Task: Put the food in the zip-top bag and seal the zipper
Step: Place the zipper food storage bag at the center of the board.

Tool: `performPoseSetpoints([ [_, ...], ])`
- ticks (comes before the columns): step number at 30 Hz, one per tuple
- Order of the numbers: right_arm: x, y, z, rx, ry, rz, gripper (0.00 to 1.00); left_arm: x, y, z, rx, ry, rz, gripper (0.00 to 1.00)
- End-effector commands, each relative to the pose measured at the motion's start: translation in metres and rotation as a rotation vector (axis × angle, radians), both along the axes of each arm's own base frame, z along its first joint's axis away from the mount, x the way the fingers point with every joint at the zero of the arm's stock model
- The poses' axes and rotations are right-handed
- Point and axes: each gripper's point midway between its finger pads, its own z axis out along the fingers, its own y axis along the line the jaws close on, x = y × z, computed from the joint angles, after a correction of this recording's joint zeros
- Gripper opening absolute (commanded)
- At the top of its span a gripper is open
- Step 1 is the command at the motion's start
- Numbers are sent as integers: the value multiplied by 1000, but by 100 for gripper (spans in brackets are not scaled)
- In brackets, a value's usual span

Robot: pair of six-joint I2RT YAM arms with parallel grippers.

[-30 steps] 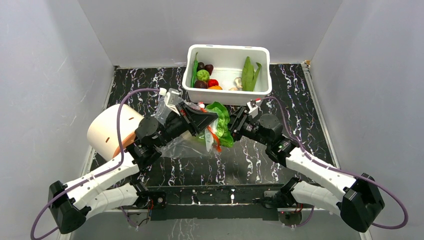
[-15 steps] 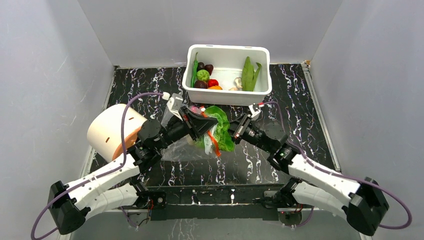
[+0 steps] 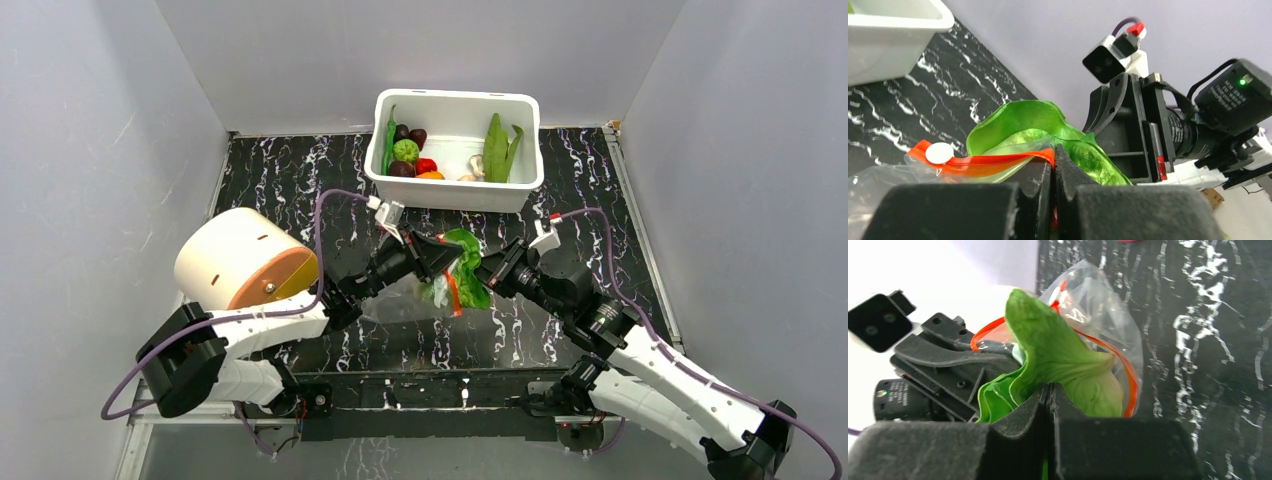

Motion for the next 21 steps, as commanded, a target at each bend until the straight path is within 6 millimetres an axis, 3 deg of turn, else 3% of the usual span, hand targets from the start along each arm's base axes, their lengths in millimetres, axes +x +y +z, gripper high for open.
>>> performPoseSetpoints([
  [1, -1, 1, 2, -69, -56, 26, 0, -3, 17, -6, -50, 4, 78, 0],
  [5, 5, 8, -34, -127, -33, 41, 0, -5, 48, -64, 84, 87, 174, 2],
  [9, 9, 17, -53, -144, -31, 66, 0, -11, 77, -94, 194, 113, 240, 21],
  [16, 1, 40, -71, -142, 0, 195, 0, -18, 98, -113, 300, 159, 277, 32],
  [21, 12, 23, -58, -249, -66, 128, 9, -14, 99, -115, 452, 129, 262, 40],
])
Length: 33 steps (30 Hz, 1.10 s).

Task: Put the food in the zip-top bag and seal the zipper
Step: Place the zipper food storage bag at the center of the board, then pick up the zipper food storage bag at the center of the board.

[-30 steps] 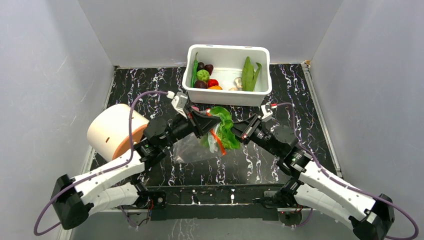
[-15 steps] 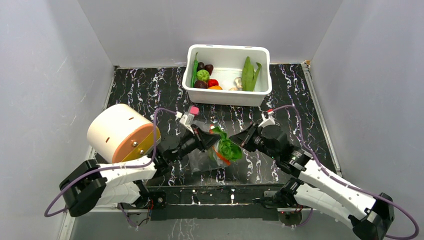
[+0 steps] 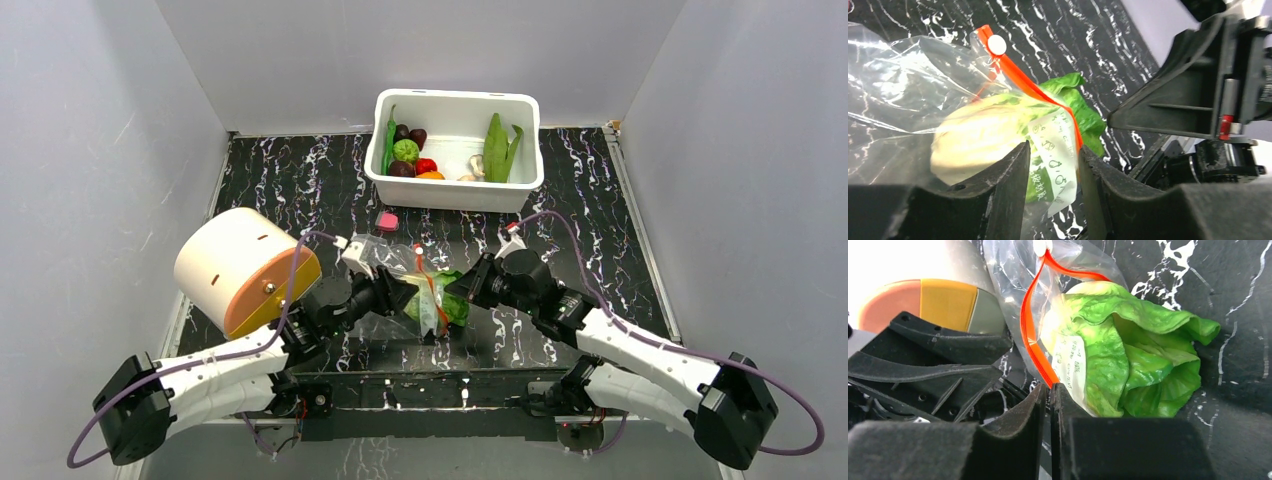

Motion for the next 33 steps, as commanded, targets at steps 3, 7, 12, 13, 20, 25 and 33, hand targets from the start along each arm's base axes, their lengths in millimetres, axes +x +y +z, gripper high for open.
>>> performPoseSetpoints([
  [3, 28, -24, 55, -145, -249, -57, 26, 10, 0, 2, 235, 14, -14, 49],
  [7, 35, -30, 63, -191, -273, -28, 58, 16, -2, 6, 321, 65, 17, 64],
  [12, 46, -56, 51, -204, -241, -119, 80, 13, -17, 14, 497, 19, 62, 85],
  [13, 51, -66, 47, -216, -234, -154, 84, 12, -19, 13, 564, 18, 78, 87],
  [20, 93, -127, 32, -198, -172, -296, 98, 8, -27, -5, 918, 45, 208, 90],
  [25, 108, -154, 13, -174, -121, -334, 98, 4, -39, -12, 987, 44, 217, 94],
  [33, 106, -154, 6, -144, -125, -303, 98, 3, -47, 16, 998, -29, 279, 98],
])
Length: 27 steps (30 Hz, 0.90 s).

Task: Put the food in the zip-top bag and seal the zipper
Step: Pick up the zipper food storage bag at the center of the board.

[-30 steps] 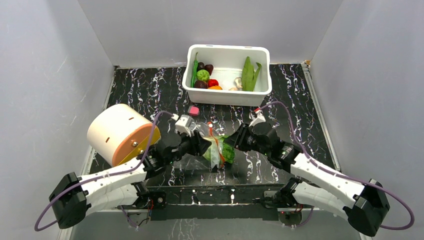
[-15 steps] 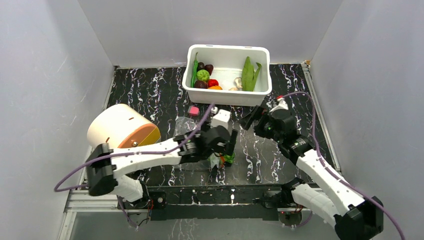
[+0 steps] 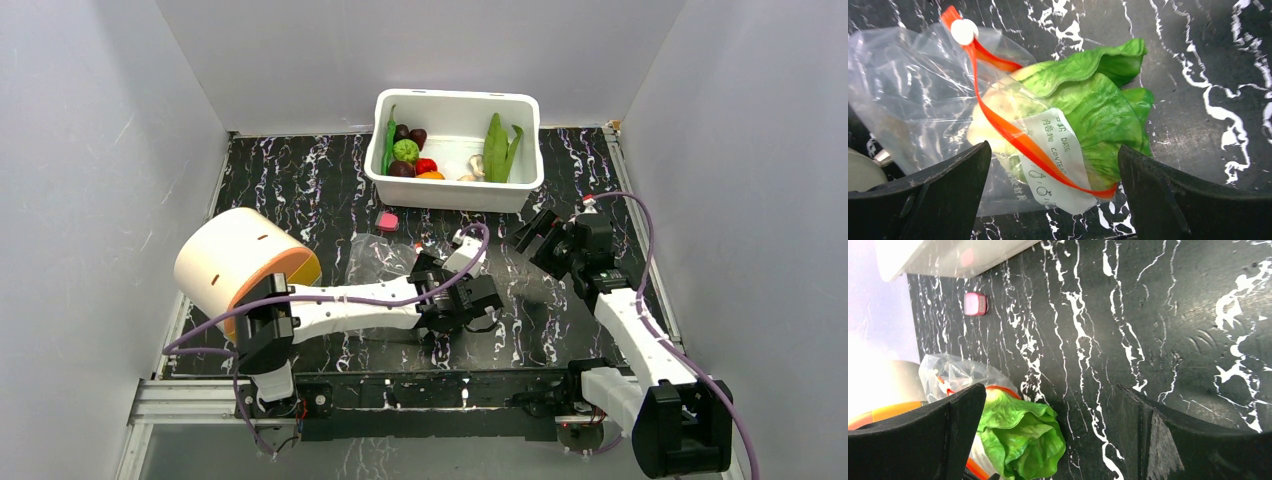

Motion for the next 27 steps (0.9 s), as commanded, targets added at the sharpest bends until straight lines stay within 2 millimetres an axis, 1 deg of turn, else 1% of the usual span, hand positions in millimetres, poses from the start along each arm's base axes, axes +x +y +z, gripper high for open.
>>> performPoseSetpoints([
  [1, 7, 9, 22, 17, -117, 70, 98, 6, 5, 57, 4, -137, 55, 98],
  [2, 6, 9, 22, 15, -121, 69, 98, 7, 7, 66, 7, -157, 75, 98],
  [4, 5, 9, 23, 15, -124, 72, 98, 7, 12, 72, 8, -167, 140, 98],
  [5, 5, 9, 23, 15, -126, 73, 98, 5, 14, 69, -2, -169, 181, 98],
  [7, 4, 9, 23, 15, -127, 77, 98, 0, 20, 54, 6, -157, 239, 98],
  [10, 4, 9, 24, 16, -133, 78, 98, -7, 13, 35, 4, -136, 261, 98],
  [14, 4, 9, 24, 14, -135, 81, 98, -8, 1, 27, 38, -137, 252, 98],
  [18, 3, 8, 23, 11, -137, 86, 98, -8, 3, 17, 77, -149, 261, 98],
  [22, 0, 9, 21, 10, -139, 95, 98, -8, -4, 8, 79, -133, 254, 98],
  [25, -2, 9, 20, 13, -141, 102, 98, -8, -9, 12, 82, -137, 254, 98],
  [27, -3, 10, 20, 17, -141, 107, 98, -9, -19, 24, 66, -166, 238, 99],
])
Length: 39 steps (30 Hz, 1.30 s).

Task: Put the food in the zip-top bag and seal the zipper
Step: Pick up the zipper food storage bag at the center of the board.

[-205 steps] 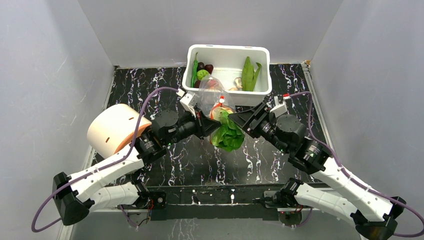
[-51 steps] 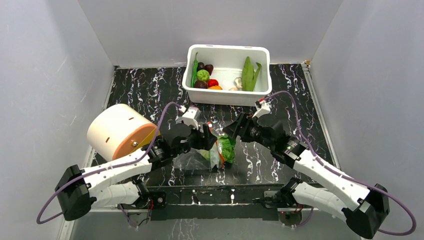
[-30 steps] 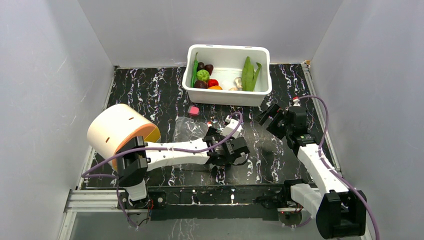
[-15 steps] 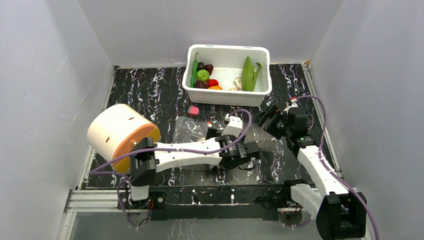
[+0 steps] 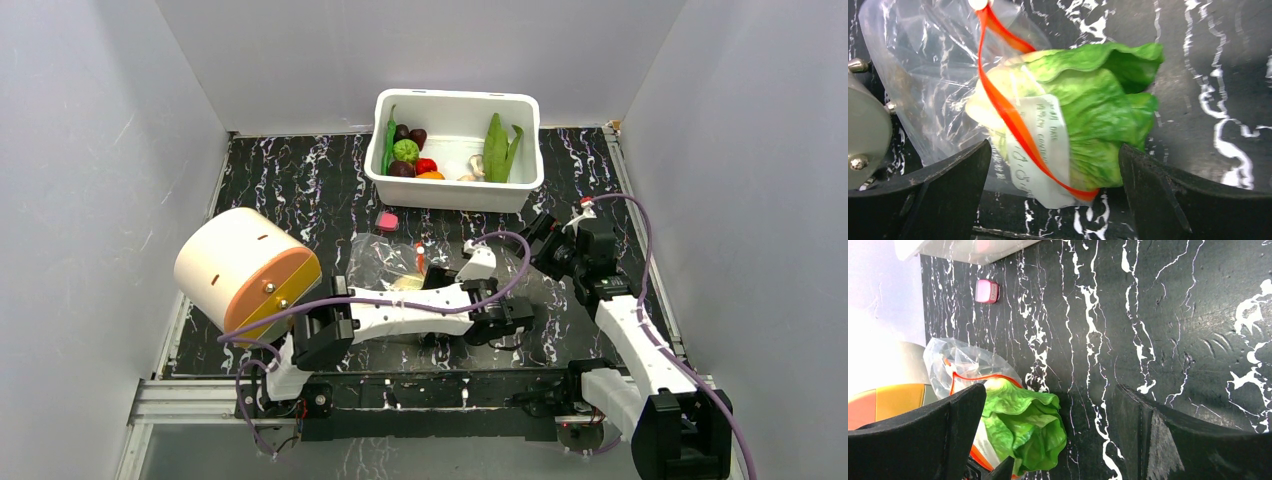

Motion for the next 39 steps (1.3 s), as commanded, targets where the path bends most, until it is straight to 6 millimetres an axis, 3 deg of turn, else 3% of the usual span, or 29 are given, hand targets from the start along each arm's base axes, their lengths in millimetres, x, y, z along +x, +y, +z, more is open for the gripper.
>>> performPoseSetpoints([
  [1, 5, 1, 15, 0, -83, 26, 98, 2, -16, 33, -33, -81, -22, 98],
  [5, 5, 0, 16, -5, -86, 27, 98, -2, -24, 41, -53, -82, -33, 98],
  [13, 6, -1, 16, -2, -89, 27, 98, -5, -8, 22, 26, -68, 0, 98],
  [19, 4, 0, 19, 9, -101, 38, 98, -1, -12, 12, 21, -76, 12, 98],
  [28, 1, 2, 22, 20, -113, 47, 98, 6, -2, -7, 109, -87, 11, 81],
  [31, 1, 2, 26, 19, -123, 49, 98, 7, 3, -9, 152, -106, 24, 80],
  [39, -1, 4, 29, 37, -130, 53, 98, 10, 12, -17, 177, -121, 16, 64],
])
